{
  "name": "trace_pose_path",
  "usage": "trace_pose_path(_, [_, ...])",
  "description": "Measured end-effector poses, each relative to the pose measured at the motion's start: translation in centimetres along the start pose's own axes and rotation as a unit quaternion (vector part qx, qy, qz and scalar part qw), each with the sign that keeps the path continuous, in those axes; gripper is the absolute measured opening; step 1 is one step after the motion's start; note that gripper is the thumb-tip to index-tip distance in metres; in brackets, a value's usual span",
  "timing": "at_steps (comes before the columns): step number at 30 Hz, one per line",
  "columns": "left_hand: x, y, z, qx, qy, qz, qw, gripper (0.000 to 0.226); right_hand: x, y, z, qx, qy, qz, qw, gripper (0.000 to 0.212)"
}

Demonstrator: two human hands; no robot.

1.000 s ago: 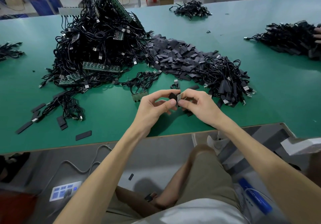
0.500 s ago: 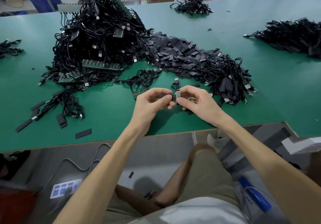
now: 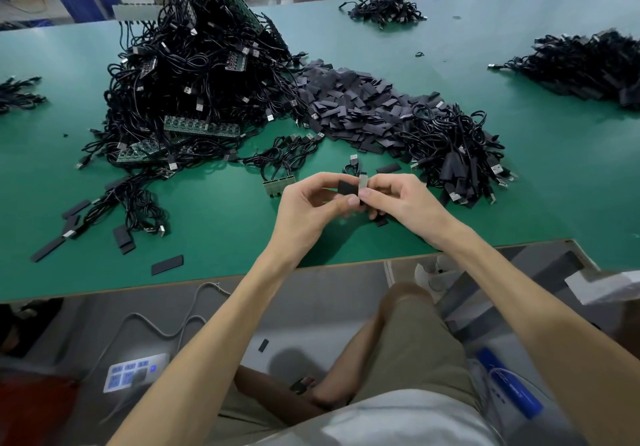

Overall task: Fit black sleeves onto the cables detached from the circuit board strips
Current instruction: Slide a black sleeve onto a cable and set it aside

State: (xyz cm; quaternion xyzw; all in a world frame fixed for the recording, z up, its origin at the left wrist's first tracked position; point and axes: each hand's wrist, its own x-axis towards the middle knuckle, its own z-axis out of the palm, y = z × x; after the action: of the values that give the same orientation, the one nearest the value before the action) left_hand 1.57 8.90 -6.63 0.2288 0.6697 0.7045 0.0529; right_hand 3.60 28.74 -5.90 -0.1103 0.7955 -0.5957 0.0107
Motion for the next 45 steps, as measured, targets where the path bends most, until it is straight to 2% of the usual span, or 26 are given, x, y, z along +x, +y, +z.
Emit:
trace_pose_path(4, [0.0, 0.0, -0.1, -0.008, 0.032, -0.002, 0.999, 0.016, -0.1, 0.0, 0.2, 0.006, -0.008, -0.002, 1.0, 0.012])
trace_pose_path(10, [0.0, -0.3, -1.0, -0.067, 0.084, -0.036, 0.994, 0.015, -0.2, -0.2, 0.4, 0.025, -0.03, -0.027, 0.999, 0.01])
trace_pose_path(17, [0.0, -0.7, -1.1, -0.058, 0.08, -0.042, 0.994, 0.013, 0.0, 0.2, 0.7, -0.057, -0.051, -0.025, 0.997, 0.02])
trace_pose_path(23, [0.1, -0.7, -1.0, -0.061, 0.095, -0.046, 0.993, 0.011, 0.0, 0.1, 0.7, -0.063, -0.056, -0.02, 0.996, 0.029])
trace_pose_path(38, [-0.1, -0.5, -0.6, -0.001, 0.068, -0.028, 0.997, 0.007, 0.0, 0.1, 0.8, -0.106, -0.064, -0.024, 0.992, 0.028])
trace_pose_path(45, [0.1, -0.7, -1.1, 0.006, 0.026, -0.045, 0.999, 0.014, 0.0, 0.2, 0.6, -0.109, -0.067, -0.022, 0.992, 0.027])
